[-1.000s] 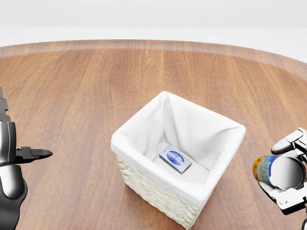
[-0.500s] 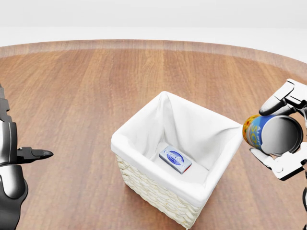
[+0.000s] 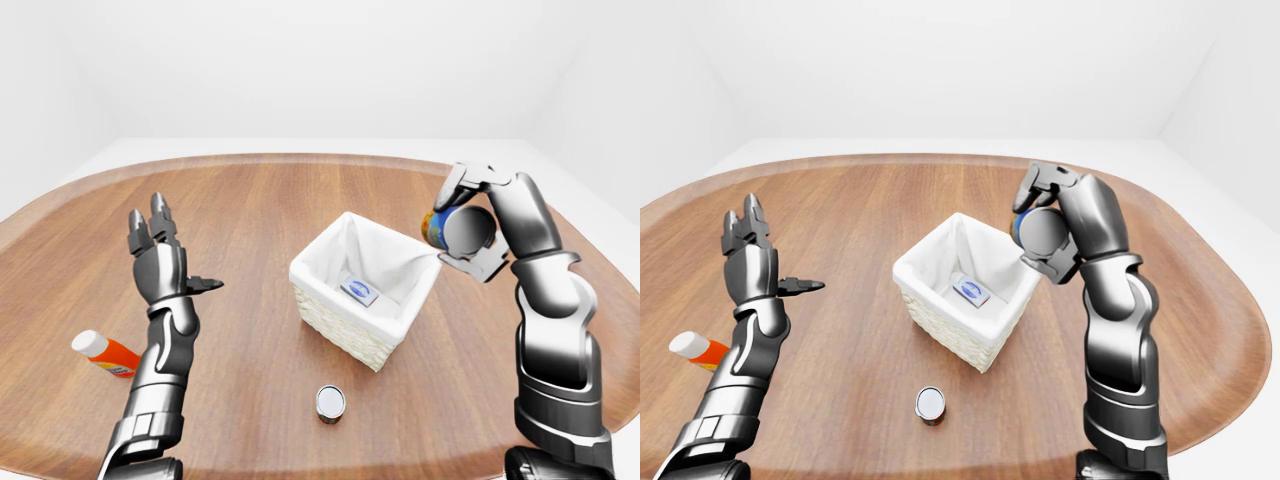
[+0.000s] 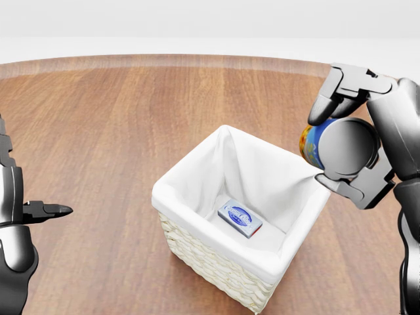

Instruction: Pick up the alphabet soup and the cream cheese box, and put them in the basket.

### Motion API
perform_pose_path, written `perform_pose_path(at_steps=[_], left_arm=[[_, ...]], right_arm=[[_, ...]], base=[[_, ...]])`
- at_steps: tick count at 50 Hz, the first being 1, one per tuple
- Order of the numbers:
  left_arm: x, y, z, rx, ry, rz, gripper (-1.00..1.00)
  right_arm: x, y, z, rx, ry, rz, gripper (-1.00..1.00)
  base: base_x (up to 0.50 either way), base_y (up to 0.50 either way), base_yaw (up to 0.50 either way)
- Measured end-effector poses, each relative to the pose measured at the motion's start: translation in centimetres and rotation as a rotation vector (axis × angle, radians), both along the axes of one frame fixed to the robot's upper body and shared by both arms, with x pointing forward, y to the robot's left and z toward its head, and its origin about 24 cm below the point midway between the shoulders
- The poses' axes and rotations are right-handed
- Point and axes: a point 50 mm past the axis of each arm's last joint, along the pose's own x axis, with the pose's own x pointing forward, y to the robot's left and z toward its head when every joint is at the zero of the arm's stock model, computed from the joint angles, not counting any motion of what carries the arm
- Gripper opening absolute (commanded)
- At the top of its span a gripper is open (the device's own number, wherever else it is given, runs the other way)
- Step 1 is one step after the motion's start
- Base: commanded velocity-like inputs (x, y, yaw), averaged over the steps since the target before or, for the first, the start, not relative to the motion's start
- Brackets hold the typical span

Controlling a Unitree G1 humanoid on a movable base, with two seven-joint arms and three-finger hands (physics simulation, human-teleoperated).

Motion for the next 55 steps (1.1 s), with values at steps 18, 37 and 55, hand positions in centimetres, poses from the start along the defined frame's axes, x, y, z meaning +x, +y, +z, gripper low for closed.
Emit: perform_pose_path(at_steps=[18, 37, 55], left_arm=[[0.1, 0.0, -0.1, 0.002, 0.007, 0.000, 1.00], [0.1, 0.0, -0.2, 0.001, 0.013, 0.001, 1.00], [0.1, 0.0, -0.1, 0.001, 0.007, 0.000, 1.00]], right_arm=[[3.2, 2.8, 0.5, -0.134, 0.101, 0.068, -1.00], [7.0, 4.8, -1.8, -0.079, 0.238, 0.106, -1.00], [9.4, 6.5, -4.0, -0.075, 0.360, 0.122, -1.00]], base=[[0.00, 0.00, 0.00], [0.00, 0.00, 0.00], [0.00, 0.00, 0.00]])
